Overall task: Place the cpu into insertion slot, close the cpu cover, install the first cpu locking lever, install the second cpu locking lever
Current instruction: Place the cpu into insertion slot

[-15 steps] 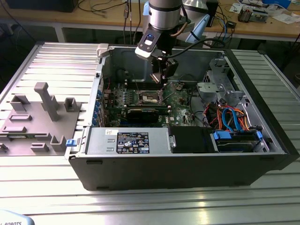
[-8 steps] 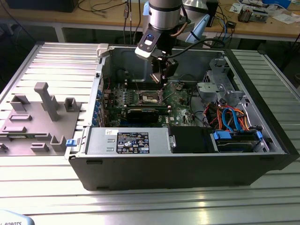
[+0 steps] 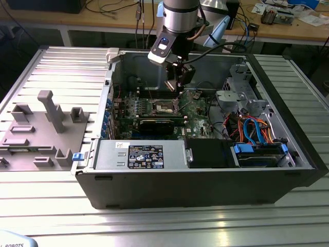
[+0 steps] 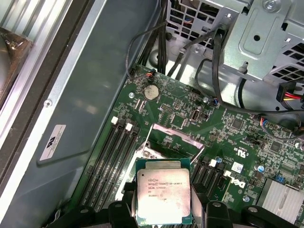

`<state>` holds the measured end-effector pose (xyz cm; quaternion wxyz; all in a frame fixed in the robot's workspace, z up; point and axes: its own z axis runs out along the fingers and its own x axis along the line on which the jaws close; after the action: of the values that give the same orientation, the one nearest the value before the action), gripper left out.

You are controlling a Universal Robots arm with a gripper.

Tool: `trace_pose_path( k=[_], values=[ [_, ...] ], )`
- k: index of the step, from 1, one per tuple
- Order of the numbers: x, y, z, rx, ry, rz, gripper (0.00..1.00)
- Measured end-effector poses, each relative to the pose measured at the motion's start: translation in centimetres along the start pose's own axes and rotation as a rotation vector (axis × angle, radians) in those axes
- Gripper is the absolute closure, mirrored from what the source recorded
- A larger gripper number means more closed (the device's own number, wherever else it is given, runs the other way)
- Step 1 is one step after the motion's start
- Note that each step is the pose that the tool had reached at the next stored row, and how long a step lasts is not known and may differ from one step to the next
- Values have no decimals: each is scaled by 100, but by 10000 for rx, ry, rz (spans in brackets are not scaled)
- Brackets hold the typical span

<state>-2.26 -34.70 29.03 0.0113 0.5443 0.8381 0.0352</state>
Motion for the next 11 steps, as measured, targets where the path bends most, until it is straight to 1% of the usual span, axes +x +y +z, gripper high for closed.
trace_pose_path(
  k=[11],
  values=[
    [0, 0, 1, -1, -1, 19, 46]
  ],
)
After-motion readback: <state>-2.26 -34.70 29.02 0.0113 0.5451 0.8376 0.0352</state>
